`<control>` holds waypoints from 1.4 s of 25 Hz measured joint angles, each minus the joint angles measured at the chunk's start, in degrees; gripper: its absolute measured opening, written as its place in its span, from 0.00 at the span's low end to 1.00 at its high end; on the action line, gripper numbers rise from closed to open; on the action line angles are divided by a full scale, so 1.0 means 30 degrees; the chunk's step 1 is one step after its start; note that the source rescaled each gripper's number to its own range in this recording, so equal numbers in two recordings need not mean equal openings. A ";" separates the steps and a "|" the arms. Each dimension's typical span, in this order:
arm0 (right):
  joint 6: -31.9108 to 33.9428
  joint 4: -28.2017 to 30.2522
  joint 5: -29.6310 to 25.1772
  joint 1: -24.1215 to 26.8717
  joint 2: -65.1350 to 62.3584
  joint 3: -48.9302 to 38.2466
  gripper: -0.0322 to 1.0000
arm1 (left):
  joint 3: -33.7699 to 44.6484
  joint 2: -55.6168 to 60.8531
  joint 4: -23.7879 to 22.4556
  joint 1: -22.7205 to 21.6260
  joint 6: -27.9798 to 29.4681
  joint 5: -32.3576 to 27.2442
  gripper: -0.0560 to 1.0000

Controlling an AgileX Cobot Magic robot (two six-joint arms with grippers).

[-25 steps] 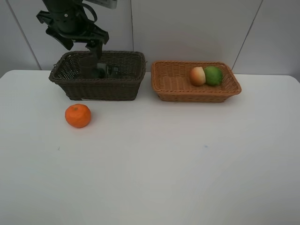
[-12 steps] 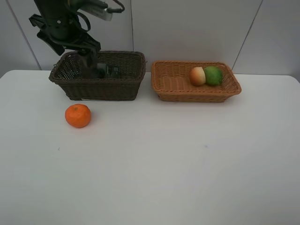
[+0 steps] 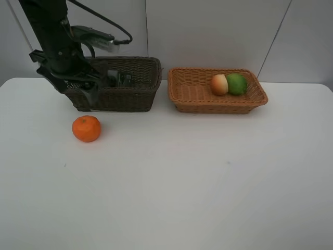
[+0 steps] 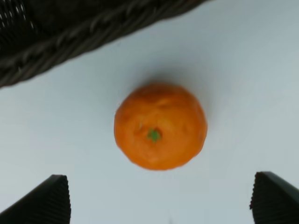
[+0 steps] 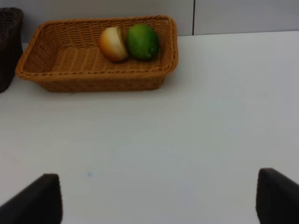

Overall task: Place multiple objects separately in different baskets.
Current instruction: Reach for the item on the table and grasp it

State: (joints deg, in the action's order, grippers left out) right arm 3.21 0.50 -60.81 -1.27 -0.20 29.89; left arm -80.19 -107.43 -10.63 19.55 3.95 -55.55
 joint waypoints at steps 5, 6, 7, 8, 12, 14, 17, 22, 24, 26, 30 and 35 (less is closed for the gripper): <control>0.0000 0.0000 0.0000 0.0000 0.0000 0.0000 0.91 | 0.1312 0.0000 0.0648 -0.0762 -0.0567 0.1207 1.00; 0.0000 0.0000 0.0000 0.0000 0.0000 0.0000 0.91 | 0.1498 0.0000 0.0769 -0.0874 -0.0687 0.1421 1.00; 0.0000 0.0000 0.0000 0.0000 0.0000 0.0000 0.91 | 0.1650 0.0000 0.0904 -0.1059 -0.0783 0.1614 1.00; 0.0000 0.0000 0.0000 0.0000 0.0000 0.0000 0.91 | 0.1727 0.0000 0.1104 -0.1264 -0.0923 0.1732 1.00; 0.0000 0.0000 0.0000 0.0000 0.0000 0.0000 0.91 | 0.1771 0.0000 0.1645 -0.1642 -0.1187 0.2244 1.00; 0.0000 0.0000 0.0000 0.0000 0.0000 0.0000 0.91 | 0.1771 -0.0103 0.2041 -0.1747 -0.1444 0.2513 1.00; 0.0000 0.0000 0.0000 0.0000 0.0000 0.0000 0.91 | 0.1771 -0.0591 0.2433 -0.1770 -0.1699 0.2625 1.00; 0.0000 0.0000 0.0000 0.0000 0.0000 0.0000 0.91 | 0.1771 -0.1349 0.2951 -0.1770 -0.1899 0.2872 1.00; 0.0000 0.0000 0.0000 0.0000 0.0000 0.0000 0.91 | 0.1771 -0.1559 0.3014 -0.1770 -0.1937 0.2961 1.00; 0.0000 0.0000 0.0000 0.0000 0.0000 0.0000 0.91 | 0.1771 -0.1827 0.3029 -0.1770 -0.1957 0.2998 1.00; 0.0000 0.0000 0.0000 0.0000 0.0000 0.0000 0.91 | 0.1771 -0.2284 0.3029 -0.1770 -0.1978 0.3304 1.00; 0.0000 0.0000 0.0000 0.0000 0.0000 0.0000 0.91 | 0.1793 -0.2327 0.3035 -0.1770 -0.1993 0.3749 1.00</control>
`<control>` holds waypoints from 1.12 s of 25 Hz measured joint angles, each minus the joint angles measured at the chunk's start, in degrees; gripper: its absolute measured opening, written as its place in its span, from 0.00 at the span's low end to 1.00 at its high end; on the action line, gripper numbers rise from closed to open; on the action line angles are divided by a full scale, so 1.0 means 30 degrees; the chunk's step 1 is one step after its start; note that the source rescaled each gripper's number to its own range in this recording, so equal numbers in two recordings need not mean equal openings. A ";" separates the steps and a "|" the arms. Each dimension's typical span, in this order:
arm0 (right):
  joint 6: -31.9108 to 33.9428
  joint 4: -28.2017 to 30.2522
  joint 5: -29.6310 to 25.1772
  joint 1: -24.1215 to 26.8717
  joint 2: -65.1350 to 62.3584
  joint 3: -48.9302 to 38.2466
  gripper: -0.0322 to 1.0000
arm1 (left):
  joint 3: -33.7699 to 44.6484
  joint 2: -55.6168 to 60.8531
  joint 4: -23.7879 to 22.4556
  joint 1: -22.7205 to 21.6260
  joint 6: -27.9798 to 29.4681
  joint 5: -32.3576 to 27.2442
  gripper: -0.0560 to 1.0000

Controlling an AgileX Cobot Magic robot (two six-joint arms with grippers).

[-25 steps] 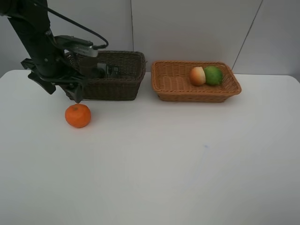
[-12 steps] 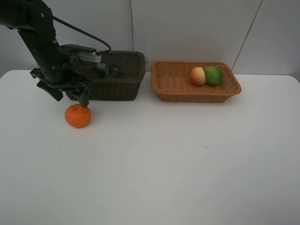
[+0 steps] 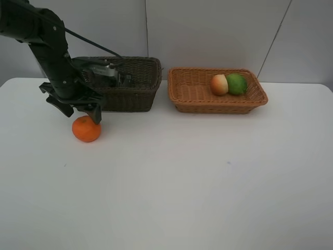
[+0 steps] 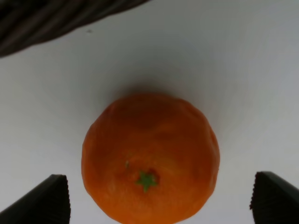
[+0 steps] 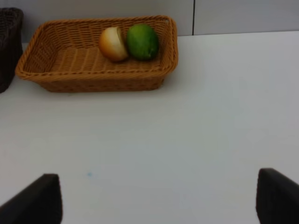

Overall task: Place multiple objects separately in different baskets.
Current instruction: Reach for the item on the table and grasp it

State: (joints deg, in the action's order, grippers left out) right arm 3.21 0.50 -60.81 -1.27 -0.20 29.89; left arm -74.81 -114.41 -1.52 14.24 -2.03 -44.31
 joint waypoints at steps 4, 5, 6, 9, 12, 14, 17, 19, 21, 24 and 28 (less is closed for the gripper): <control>0.0000 0.0000 0.0000 0.0000 0.0000 0.0000 0.91 | 0.0000 0.0000 0.0000 0.0000 0.0000 0.0109 1.00; 0.0000 0.0000 0.0000 0.0000 0.0000 0.0000 0.91 | 0.0000 0.0000 0.0000 0.0000 0.0000 0.0109 1.00; 0.0000 0.0000 0.0000 0.0000 0.0000 0.0000 0.91 | 0.0000 0.0000 0.0000 0.0000 0.0000 0.0109 1.00; 0.0000 0.0000 0.0000 0.0000 0.0000 0.0000 0.91 | 0.0000 0.0000 -0.0018 0.0000 0.0000 0.0109 1.00; 0.0000 0.0000 0.0000 0.0000 0.0000 0.0000 0.91 | 0.0000 -0.0126 -0.0018 0.0000 0.0000 0.0130 1.00; 0.0000 0.0000 0.0000 0.0000 0.0000 0.0000 0.91 | 0.0000 -0.0308 -0.0018 0.0000 -0.0006 0.0134 1.00; 0.0000 0.0000 0.0000 0.0000 0.0000 0.0000 0.91 | 0.0000 -0.0551 -0.0018 0.0000 -0.0006 0.0150 1.00; 0.0000 -0.0018 0.0000 0.0000 0.0000 0.0000 0.91 | 0.0000 -0.0593 -0.0033 0.0000 -0.0006 0.0169 1.00; 0.0000 -0.0018 0.0000 0.0000 0.0000 0.0000 0.91 | 0.0000 -0.0593 -0.0081 -0.0041 -0.0006 0.0169 1.00; 0.0000 -0.0018 0.0000 0.0000 0.0000 0.0000 0.91 | 0.0000 -0.0729 -0.0138 -0.0064 -0.0006 0.0231 1.00; 0.0000 -0.0018 0.0000 0.0000 0.0000 0.0000 0.91 | 0.0000 -0.1182 -0.0314 -0.0064 -0.0006 0.0229 1.00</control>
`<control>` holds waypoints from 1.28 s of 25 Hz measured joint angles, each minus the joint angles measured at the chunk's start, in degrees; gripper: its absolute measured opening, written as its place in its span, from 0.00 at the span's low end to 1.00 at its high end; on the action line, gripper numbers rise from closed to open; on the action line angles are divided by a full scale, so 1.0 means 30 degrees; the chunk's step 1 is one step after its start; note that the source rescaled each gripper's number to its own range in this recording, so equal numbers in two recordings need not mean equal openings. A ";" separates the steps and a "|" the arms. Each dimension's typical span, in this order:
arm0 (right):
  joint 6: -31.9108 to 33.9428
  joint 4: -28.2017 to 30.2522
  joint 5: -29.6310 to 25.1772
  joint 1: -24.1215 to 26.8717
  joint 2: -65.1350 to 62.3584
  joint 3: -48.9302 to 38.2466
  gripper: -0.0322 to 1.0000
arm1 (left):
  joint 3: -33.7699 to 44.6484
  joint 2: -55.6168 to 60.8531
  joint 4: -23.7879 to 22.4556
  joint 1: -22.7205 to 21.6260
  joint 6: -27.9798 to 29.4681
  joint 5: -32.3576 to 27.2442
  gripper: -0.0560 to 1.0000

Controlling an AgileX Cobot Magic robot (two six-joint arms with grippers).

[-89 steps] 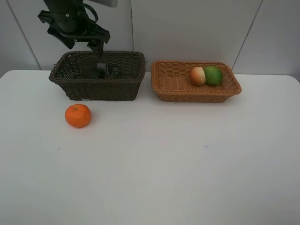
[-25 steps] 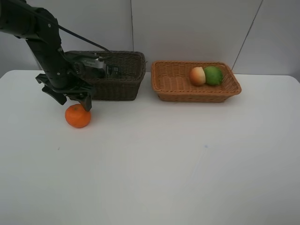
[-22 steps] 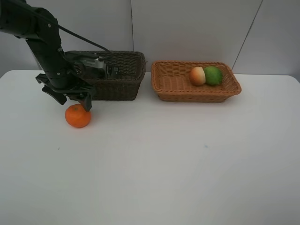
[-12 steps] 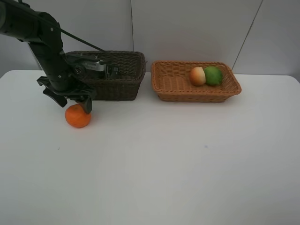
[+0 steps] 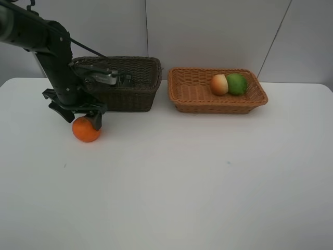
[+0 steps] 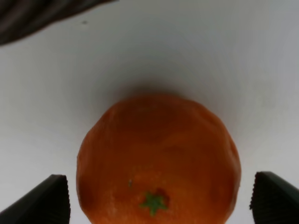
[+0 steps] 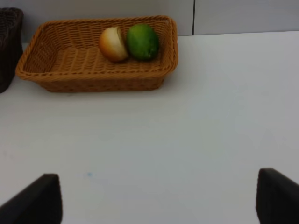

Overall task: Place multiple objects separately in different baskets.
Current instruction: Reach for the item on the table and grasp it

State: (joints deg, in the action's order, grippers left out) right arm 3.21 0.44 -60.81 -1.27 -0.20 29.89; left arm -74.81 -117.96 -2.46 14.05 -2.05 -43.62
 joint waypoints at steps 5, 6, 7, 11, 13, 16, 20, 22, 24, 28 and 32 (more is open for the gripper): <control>0.0000 0.0000 0.0000 0.0000 0.0000 0.0000 0.91 | 0.0000 -0.0368 -0.0062 0.0000 0.0000 0.0018 1.00; 0.0000 0.0000 0.0000 0.0000 0.0000 0.0000 0.91 | 0.0000 -0.0370 -0.0110 0.0000 0.0000 0.0038 1.00; 0.0000 0.0000 0.0000 0.0000 0.0000 0.0000 0.91 | 0.0000 -0.0370 -0.0131 -0.0015 0.0000 0.0119 1.00; 0.0000 0.0000 0.0000 0.0000 0.0000 0.0000 0.91 | 0.0000 -0.0370 -0.0129 -0.0167 0.0000 0.0544 1.00; 0.0000 0.0000 0.0000 0.0000 0.0000 0.0000 0.91 | 0.0000 -0.0370 -0.0129 -0.0167 -0.0017 0.0689 1.00; 0.0000 0.0000 0.0000 0.0000 0.0000 0.0000 0.91 | 0.0000 -0.0370 -0.0129 -0.0167 -0.0017 0.0836 1.00; 0.0000 0.0014 0.0000 0.0000 0.0000 0.0000 0.91 | 0.0000 -0.0370 -0.0129 -0.0167 -0.0017 0.0889 1.00; 0.0000 0.0014 0.0000 0.0000 0.0000 0.0000 0.91 | 0.0000 -0.0370 -0.0129 -0.0167 -0.0017 0.0927 1.00; 0.0000 0.0014 0.0000 0.0000 0.0000 0.0000 0.91 | 0.0000 -0.0412 -0.0129 -0.0167 -0.0017 0.0927 1.00; 0.0000 0.0014 0.0000 0.0000 0.0000 0.0000 0.91 | 0.0000 -0.0843 -0.0129 -0.0167 -0.0017 0.0941 1.00; 0.0000 0.0014 0.0000 0.0000 0.0000 0.0000 0.91 | 0.0000 -0.1034 -0.0129 -0.0167 -0.0017 0.0987 1.00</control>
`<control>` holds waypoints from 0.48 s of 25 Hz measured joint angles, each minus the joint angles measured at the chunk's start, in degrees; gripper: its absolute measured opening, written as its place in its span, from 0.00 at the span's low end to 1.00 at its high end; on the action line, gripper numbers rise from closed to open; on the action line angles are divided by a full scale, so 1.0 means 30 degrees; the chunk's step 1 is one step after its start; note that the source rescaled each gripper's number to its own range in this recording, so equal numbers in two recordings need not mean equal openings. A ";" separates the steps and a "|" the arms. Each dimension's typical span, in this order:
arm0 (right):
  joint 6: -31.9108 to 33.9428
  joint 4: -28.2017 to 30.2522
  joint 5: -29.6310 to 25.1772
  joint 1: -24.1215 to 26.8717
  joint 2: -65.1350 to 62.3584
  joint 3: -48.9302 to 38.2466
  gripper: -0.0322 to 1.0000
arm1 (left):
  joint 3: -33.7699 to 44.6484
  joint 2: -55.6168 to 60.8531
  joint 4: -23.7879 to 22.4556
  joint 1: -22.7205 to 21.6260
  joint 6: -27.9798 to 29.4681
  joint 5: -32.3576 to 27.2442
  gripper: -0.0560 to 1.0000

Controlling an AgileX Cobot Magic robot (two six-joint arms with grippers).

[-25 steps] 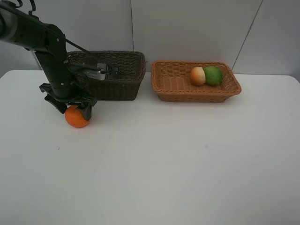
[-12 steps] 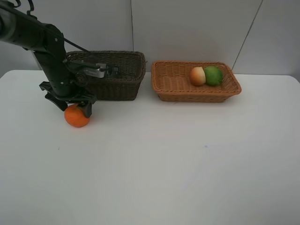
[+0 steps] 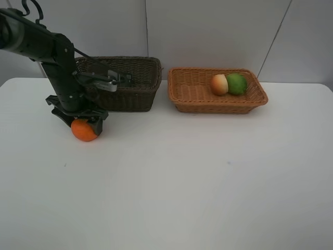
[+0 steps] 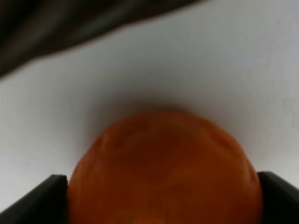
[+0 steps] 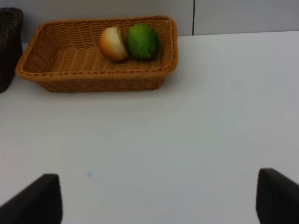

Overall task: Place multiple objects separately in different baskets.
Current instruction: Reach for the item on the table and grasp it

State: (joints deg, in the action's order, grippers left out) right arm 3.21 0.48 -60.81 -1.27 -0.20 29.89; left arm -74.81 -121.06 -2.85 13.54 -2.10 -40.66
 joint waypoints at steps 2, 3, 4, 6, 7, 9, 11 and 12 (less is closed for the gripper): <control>0.0000 0.0000 0.0000 0.0000 0.0000 0.0000 0.91 | 0.0000 -0.0009 0.0000 0.0000 0.0000 0.0160 1.00; 0.0000 0.0000 0.0000 0.0000 0.0000 0.0000 0.91 | 0.0000 -0.0033 0.0000 0.0000 0.0000 0.0231 1.00; 0.0000 0.0000 0.0000 0.0000 0.0000 0.0000 0.91 | 0.0000 -0.0075 0.0000 0.0000 0.0000 0.0313 1.00; 0.0000 0.0000 0.0000 0.0000 0.0000 0.0000 0.91 | 0.0000 -0.0296 0.0000 0.0000 0.0000 0.0490 1.00; 0.0000 0.0000 0.0000 0.0000 0.0000 0.0000 0.91 | 0.0000 -0.0410 0.0000 0.0000 0.0000 0.0489 1.00; 0.0000 0.0000 0.0000 0.0000 0.0000 0.0000 0.91 | 0.0000 -0.0608 0.0000 0.0000 0.0000 0.0508 1.00; 0.0000 0.0000 0.0000 0.0000 0.0000 0.0000 0.91 | 0.0000 -0.0605 0.0000 0.0000 0.0000 0.0508 1.00; 0.0000 0.0000 0.0000 0.0000 0.0000 0.0000 0.91 | 0.0000 -0.0605 0.0000 0.0000 0.0000 0.0508 1.00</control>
State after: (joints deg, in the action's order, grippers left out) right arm 3.21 0.48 -60.81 -1.27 -0.20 29.89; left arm -74.81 -122.87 -2.85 13.54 -2.10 -39.13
